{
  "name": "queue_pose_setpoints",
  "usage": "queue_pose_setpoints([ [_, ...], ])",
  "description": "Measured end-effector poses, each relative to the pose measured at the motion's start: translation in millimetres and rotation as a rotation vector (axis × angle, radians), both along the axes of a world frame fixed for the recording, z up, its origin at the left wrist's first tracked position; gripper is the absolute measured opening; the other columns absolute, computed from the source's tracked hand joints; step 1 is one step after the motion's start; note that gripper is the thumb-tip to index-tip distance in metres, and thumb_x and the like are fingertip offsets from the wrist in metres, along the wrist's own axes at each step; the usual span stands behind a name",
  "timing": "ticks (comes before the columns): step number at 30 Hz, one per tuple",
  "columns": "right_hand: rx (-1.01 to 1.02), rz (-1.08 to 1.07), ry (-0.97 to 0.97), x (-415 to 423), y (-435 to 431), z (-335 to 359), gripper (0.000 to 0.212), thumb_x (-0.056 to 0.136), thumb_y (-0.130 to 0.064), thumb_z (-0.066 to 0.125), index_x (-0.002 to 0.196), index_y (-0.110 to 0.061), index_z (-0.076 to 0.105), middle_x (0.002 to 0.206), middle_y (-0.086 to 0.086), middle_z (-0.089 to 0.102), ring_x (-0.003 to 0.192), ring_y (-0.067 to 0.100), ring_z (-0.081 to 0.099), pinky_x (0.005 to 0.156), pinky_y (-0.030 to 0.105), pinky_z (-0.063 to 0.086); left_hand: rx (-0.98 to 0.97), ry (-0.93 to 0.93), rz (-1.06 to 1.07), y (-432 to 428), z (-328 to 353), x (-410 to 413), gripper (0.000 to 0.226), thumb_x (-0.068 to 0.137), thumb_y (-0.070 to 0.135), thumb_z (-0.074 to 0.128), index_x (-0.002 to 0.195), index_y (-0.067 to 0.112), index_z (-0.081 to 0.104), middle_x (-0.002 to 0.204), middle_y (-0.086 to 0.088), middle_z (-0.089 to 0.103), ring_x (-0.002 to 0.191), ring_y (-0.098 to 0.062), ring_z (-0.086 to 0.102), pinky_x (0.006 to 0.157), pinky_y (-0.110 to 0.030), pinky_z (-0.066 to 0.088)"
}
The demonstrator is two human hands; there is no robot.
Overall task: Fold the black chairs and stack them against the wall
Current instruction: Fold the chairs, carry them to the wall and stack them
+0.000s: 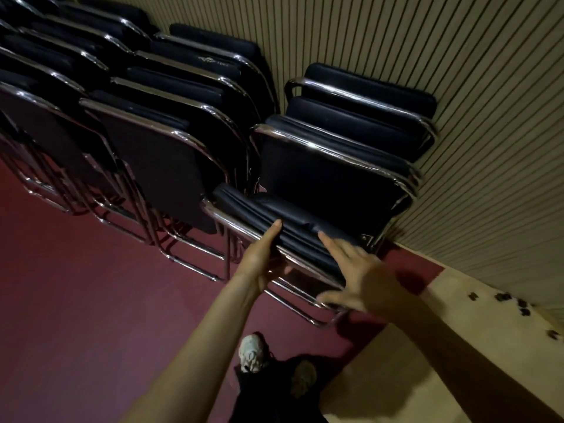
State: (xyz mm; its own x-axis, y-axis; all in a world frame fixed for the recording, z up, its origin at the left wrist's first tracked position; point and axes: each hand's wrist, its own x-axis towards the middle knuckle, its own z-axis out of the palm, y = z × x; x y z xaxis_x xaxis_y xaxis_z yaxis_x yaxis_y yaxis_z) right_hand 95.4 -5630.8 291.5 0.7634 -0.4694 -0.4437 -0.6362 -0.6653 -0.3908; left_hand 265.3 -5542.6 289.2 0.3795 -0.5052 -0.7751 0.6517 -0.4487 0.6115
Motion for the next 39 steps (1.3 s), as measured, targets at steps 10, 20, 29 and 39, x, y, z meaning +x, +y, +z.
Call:
queue_pose_setpoints([
  [10,-0.318,-0.161,-0.205,9.2,-39.0,-28.7,0.097,0.060,-0.045,0.072,0.147,-0.033,0.031,0.117,-0.008,0.056,0.105,0.016,0.055,0.089,0.027,0.037,-0.094,-0.067,0.181,-55.4,-12.6,92.4,0.037,0.082,0.041,0.072,0.107,0.014,0.068,0.099,-0.004,0.069,0.077,-0.018,0.062,0.055,-0.026,0.053],
  [20,-0.424,-0.060,-0.400,32.7,-47.9,-36.3,0.088,0.051,-0.038,0.068,0.136,-0.021,0.052,0.100,-0.005,0.065,0.085,0.014,0.060,0.072,0.025,0.045,-0.047,-0.128,0.276,-17.8,-42.7,114.9,0.044,0.076,0.043,0.078,0.106,0.013,0.067,0.100,0.000,0.072,0.081,-0.015,0.068,0.059,-0.027,0.054],
  [29,-0.400,-0.170,-0.274,-7.5,-64.4,-45.2,0.108,0.045,-0.035,0.085,0.143,-0.031,0.039,0.114,0.000,0.062,0.093,0.024,0.064,0.075,0.030,0.049,-0.140,-0.087,0.138,-56.4,-39.8,88.7,0.051,0.077,0.038,0.079,0.120,0.013,0.065,0.110,-0.003,0.072,0.101,-0.019,0.068,0.056,-0.027,0.056],
  [39,-0.336,-0.078,-0.351,41.6,-85.9,-44.8,0.092,0.049,-0.038,0.073,0.136,-0.018,0.051,0.098,0.003,0.066,0.081,0.023,0.063,0.070,0.038,0.053,-0.090,0.060,0.099,-60.7,-23.2,137.9,0.022,0.092,0.031,0.060,0.083,0.012,0.060,0.068,-0.001,0.066,0.079,-0.015,0.062,0.073,-0.035,0.053],
])
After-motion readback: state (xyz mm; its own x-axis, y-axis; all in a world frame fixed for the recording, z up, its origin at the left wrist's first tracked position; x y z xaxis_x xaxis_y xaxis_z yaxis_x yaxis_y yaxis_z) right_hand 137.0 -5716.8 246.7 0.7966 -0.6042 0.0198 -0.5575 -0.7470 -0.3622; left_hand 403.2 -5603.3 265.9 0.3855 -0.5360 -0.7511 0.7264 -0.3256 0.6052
